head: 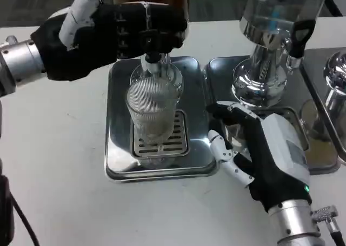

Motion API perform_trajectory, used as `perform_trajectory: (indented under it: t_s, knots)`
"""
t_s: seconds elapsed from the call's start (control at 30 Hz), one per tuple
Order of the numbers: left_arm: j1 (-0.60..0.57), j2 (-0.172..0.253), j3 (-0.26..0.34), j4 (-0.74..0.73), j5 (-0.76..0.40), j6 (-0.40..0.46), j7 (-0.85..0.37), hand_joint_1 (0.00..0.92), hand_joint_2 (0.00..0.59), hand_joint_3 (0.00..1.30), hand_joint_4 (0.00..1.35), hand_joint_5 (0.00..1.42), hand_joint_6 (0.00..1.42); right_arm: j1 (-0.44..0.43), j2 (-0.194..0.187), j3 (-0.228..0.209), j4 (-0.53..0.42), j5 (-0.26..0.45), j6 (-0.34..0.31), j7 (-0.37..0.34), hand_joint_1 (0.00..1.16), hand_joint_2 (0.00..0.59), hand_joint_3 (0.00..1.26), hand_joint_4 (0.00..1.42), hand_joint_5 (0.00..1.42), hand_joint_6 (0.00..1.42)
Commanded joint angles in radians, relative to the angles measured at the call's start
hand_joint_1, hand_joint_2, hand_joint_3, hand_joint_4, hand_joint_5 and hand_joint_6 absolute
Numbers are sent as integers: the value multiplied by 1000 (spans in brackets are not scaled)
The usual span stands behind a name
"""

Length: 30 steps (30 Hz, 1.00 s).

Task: Grasp the cup under the faucet to collect the drink, then remove the cup.

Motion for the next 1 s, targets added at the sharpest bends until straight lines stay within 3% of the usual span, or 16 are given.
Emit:
perform_trajectory:
  t_s: [0.03,0.6,1.0]
  knots:
    - [50,3,-26,-19,23,-26,-40,0,70,317,194,218,122,-2,0,-9,-5,12,3,7,264,452,383,361,356,247]
    - [142,1,-60,-97,22,-110,-31,0,68,318,198,220,119,-16,-5,-23,-5,35,8,31,264,452,383,349,348,246]
    - [189,18,-121,-158,67,-266,49,0,65,311,185,199,131,-19,-7,-40,-5,47,7,48,264,452,383,347,341,246]
